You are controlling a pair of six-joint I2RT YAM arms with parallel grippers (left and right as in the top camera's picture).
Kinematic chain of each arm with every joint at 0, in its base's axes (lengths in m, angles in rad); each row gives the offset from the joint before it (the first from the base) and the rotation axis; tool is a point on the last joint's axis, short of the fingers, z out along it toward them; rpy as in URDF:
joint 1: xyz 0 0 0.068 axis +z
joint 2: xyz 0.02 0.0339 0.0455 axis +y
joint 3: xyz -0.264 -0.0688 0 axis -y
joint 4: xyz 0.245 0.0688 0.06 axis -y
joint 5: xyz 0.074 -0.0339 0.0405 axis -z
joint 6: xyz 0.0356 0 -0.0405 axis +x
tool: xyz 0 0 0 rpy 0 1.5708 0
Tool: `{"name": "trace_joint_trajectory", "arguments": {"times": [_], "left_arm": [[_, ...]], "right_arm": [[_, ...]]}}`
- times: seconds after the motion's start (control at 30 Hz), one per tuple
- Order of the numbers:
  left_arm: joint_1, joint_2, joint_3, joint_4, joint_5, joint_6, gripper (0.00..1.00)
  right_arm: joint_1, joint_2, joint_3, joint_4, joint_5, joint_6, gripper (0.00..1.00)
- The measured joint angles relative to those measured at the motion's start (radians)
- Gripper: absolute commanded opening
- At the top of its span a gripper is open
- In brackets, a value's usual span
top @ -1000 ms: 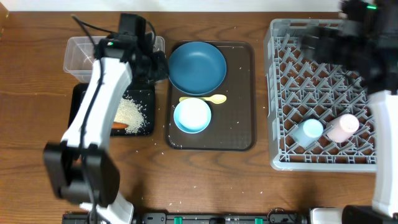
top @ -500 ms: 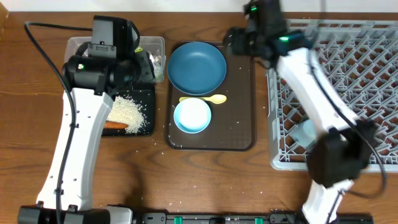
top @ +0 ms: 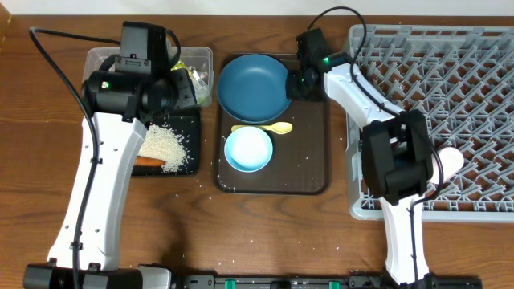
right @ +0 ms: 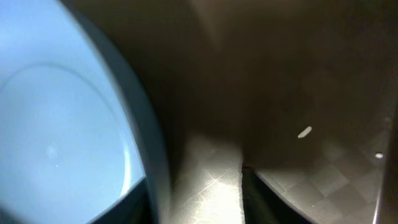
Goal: Sort waste into correct bins and load items into the dishwasher rack
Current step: 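Reach the right gripper to the blue plate and grasp its rim, then lift the blue plate with the right gripper and stand it in the rack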
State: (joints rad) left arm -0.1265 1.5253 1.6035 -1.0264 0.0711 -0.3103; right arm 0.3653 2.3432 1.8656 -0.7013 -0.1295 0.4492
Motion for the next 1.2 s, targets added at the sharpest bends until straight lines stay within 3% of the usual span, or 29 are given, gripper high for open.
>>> {"name": "trace_joint_trajectory", "arguments": {"times": [0.1,0.17,0.2,0.37,0.43,0.6,0.73,0.83,1.03,1.2], "left_arm": [[0.0,0.0,0.0,0.0,0.0,0.0,0.44],[0.0,0.0,0.0,-0.001,0.0,0.0,0.44],[0.0,0.0,0.0,-0.001,0.0,0.0,0.44],[0.0,0.0,0.0,-0.001,0.0,0.0,0.45],[0.0,0.0,0.0,-0.001,0.0,0.001,0.56],[0.0,0.0,0.0,-0.002,0.0,-0.003,0.65],[0.0,0.0,0.0,-0.003,0.0,0.001,0.79],[0.0,0.0,0.0,-0.003,-0.001,-0.004,0.83],[0.0,0.0,0.0,-0.002,0.0,-0.004,0.88],[0.0,0.0,0.0,-0.003,0.0,-0.003,0.91]], "right_arm": [[0.003,0.002,0.002,-0.001,-0.001,0.003,0.16],[0.003,0.002,0.006,0.0,-0.001,0.003,0.02],[0.003,0.002,0.007,0.001,-0.001,0.002,0.01],[-0.01,0.001,0.012,-0.005,-0.002,0.01,0.01],[-0.021,-0.003,0.012,-0.01,-0.001,0.009,0.01],[-0.055,-0.069,0.011,-0.067,0.006,-0.027,0.01],[-0.096,-0.245,0.01,-0.13,0.031,-0.066,0.01],[-0.143,-0.414,0.014,-0.166,0.082,-0.095,0.01],[-0.262,-0.659,0.042,-0.252,0.387,-0.152,0.01],[-0.328,-0.675,0.041,-0.293,0.779,-0.177,0.01]]}}
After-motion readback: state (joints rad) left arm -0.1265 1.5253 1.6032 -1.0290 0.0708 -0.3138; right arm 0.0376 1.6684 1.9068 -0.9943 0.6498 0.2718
